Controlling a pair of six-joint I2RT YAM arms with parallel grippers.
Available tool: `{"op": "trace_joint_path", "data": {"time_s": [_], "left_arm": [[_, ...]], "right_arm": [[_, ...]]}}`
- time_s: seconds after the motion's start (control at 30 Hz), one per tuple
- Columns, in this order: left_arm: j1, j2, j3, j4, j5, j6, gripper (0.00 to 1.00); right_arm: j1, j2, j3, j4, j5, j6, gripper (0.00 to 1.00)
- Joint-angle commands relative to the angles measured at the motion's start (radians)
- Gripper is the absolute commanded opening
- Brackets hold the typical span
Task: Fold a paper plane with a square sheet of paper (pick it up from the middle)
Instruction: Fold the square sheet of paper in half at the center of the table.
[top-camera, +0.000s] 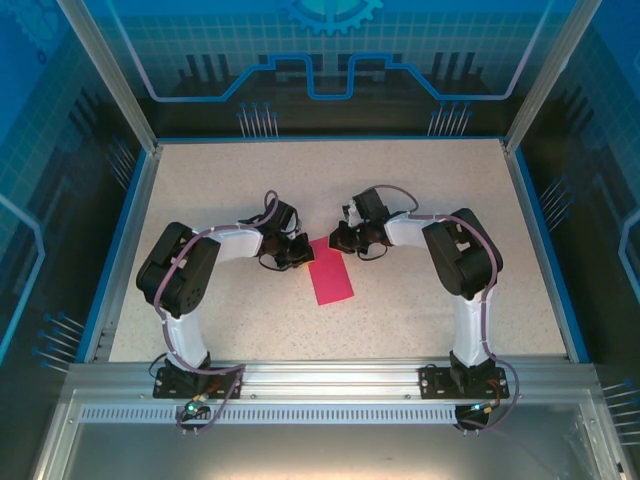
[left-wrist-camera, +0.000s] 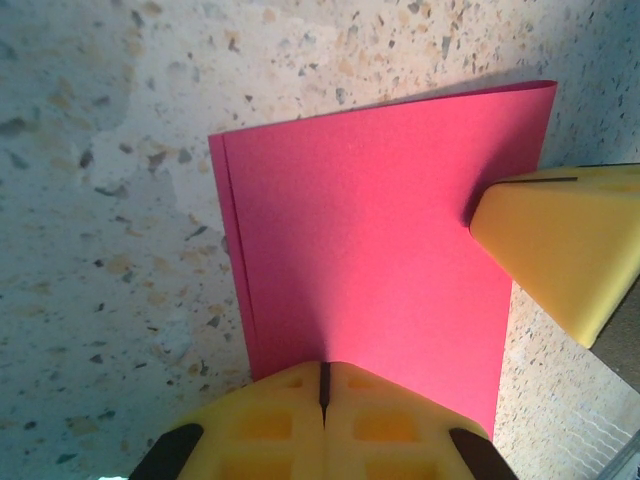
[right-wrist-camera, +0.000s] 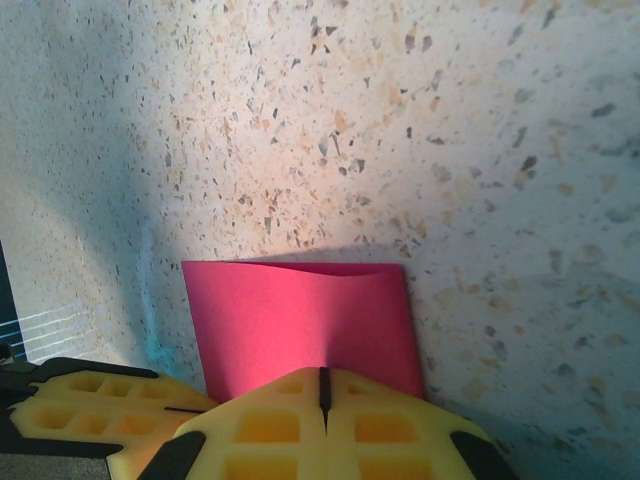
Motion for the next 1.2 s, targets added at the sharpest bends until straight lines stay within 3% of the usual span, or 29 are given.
{"op": "trace_joint_path", "data": {"time_s": [0.0, 0.6, 0.83, 1.0, 1.17], "left_arm": [[-0.011, 0.03, -0.047, -0.091, -0.059, 0.021, 0.0], [-0.01, 0.031, -0.049, -0.096, -0.062, 0.02, 0.0], [-0.01, 0.029, -0.045, -0.096, -0.066, 0.01, 0.0], [-0.015, 0.02, -0.038, -0.09, -0.06, 0.005, 0.0], [-0.021, -0.002, -0.029, -0.094, -0.05, 0.008, 0.0]], "right_arm": [[-0.01, -0.025, 0.011, 0.028, -0.006, 0.012, 0.03], [-0.017, 0.074, 0.088, -0.063, 0.097, 0.023, 0.02], [-0.012, -0.097, 0.062, -0.083, 0.065, -0.023, 0.04], [-0.001, -0.248, -0.077, -0.115, 0.05, -0.074, 0.09], [0.008, -0.299, -0.183, -0.153, 0.032, -0.109, 0.09]]}}
